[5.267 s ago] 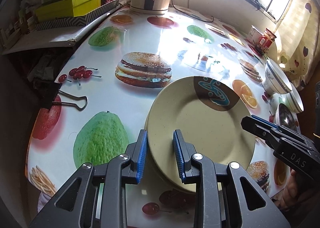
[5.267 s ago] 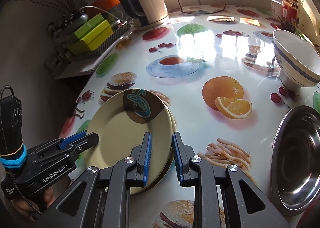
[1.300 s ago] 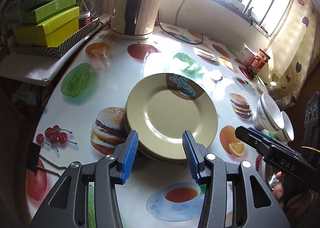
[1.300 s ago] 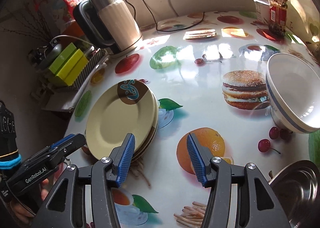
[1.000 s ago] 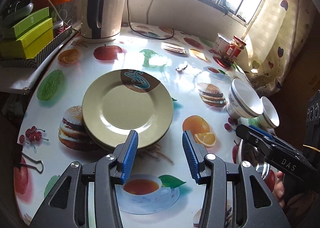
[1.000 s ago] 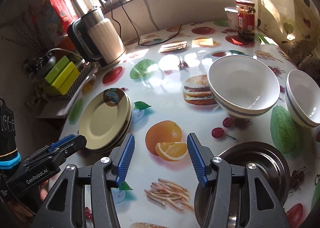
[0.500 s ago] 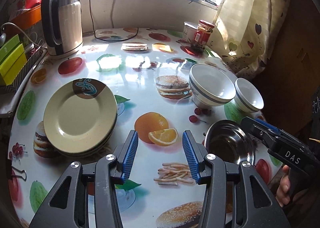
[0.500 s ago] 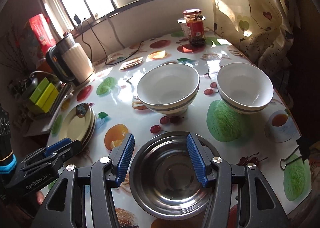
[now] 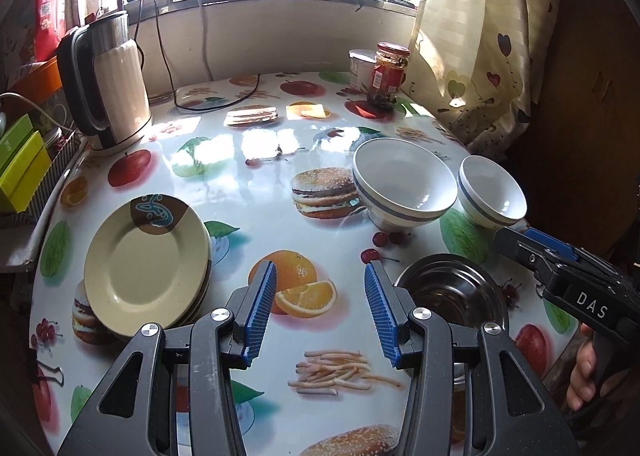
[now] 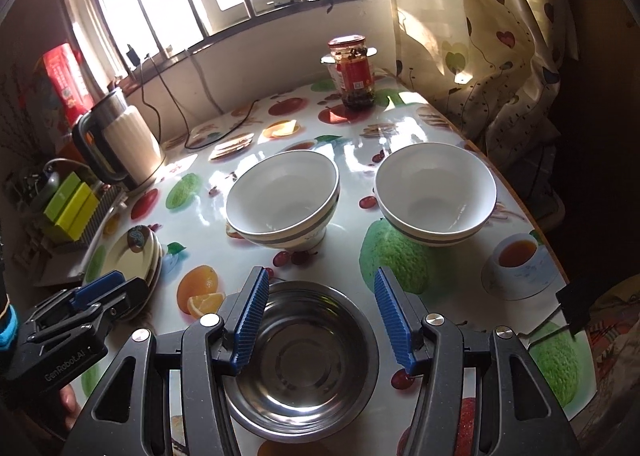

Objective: Organize plates and bowls
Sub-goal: 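Move both tools past the steel bowl toward a white bowl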

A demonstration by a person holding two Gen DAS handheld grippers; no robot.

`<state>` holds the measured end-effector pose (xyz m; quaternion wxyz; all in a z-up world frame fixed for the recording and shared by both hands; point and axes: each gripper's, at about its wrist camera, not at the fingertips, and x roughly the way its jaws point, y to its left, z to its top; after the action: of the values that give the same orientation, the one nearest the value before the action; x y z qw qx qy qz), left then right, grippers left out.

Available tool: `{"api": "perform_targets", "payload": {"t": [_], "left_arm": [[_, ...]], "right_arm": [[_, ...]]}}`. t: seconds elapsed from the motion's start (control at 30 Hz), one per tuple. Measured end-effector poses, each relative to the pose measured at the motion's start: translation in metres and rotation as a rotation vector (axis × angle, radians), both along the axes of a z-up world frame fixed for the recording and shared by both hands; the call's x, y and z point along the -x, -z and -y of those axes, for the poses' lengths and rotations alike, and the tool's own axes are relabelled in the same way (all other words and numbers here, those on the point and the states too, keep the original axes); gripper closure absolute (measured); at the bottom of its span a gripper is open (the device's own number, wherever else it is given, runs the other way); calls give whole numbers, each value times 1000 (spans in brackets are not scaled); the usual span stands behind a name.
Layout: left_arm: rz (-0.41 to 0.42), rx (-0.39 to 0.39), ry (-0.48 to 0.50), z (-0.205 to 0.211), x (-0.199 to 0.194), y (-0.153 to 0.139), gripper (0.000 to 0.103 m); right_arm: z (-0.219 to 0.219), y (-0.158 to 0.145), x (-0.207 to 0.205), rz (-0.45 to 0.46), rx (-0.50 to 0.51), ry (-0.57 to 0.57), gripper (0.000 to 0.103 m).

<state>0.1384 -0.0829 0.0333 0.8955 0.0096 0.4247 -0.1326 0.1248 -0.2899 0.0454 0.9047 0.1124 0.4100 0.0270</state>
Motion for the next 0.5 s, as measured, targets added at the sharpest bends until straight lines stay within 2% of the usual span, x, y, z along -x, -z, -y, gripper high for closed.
{"api": "perform_targets", "payload": {"t": [0.3, 0.5], "left_arm": [[-1, -4, 6, 9, -18, 3, 56], [-13, 49, 15, 15, -41, 2, 56]], "right_arm": [[5, 3, -16, -8, 19, 9, 48], [8, 4, -33, -3, 48, 0, 48]]}}
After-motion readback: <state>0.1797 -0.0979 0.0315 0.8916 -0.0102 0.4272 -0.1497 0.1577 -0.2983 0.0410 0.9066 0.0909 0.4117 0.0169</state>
